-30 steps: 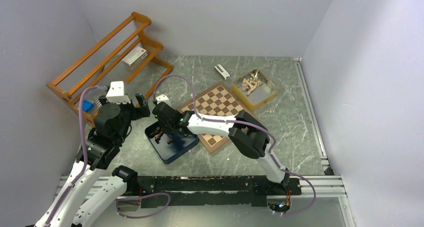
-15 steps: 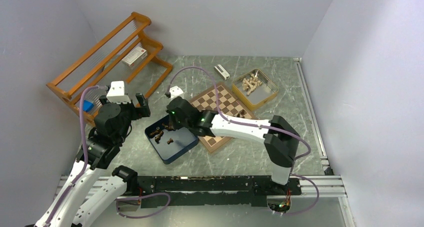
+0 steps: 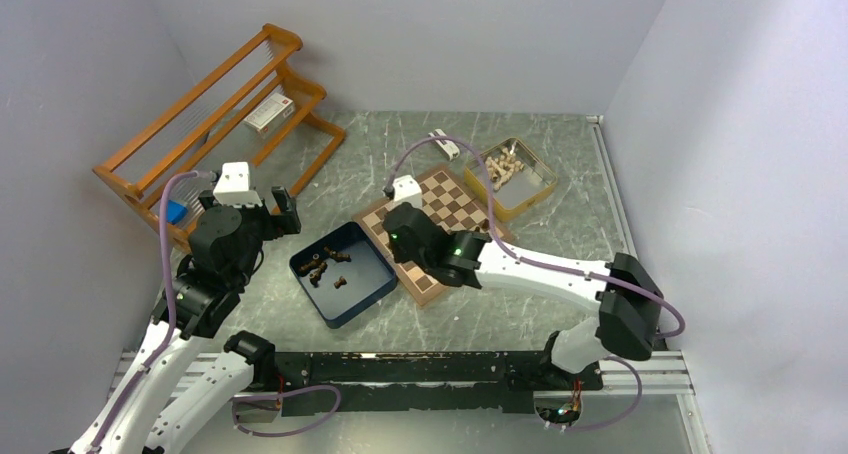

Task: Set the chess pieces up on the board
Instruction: Place the chess piece on the chessboard.

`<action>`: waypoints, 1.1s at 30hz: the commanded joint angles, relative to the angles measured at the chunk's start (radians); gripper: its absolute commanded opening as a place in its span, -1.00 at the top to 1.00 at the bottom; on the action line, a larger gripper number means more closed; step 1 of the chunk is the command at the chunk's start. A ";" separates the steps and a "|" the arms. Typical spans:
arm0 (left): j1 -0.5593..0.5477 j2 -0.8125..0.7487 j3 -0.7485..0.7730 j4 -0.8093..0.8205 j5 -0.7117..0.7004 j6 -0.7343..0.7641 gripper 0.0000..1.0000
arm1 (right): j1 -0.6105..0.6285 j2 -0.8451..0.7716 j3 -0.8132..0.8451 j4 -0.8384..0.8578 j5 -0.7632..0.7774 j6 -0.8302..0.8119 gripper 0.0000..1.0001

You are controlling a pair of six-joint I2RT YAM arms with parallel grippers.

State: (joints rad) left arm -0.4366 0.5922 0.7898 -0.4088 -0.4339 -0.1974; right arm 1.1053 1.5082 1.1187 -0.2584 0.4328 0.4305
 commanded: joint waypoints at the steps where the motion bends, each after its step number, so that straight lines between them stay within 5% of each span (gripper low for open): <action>1: -0.002 0.003 0.003 0.027 0.005 0.007 -0.94 | -0.014 -0.067 -0.080 -0.058 0.091 0.047 0.86; 12: -0.002 0.006 0.003 0.030 0.012 0.006 -0.94 | -0.040 -0.143 -0.251 -0.068 0.088 0.124 0.84; 33: -0.001 0.008 0.003 0.028 0.012 0.007 -0.93 | -0.110 -0.124 -0.314 -0.055 -0.004 0.141 0.84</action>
State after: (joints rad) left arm -0.4366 0.5995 0.7898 -0.4084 -0.4332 -0.1978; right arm 0.9958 1.3888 0.8192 -0.3229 0.4332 0.5518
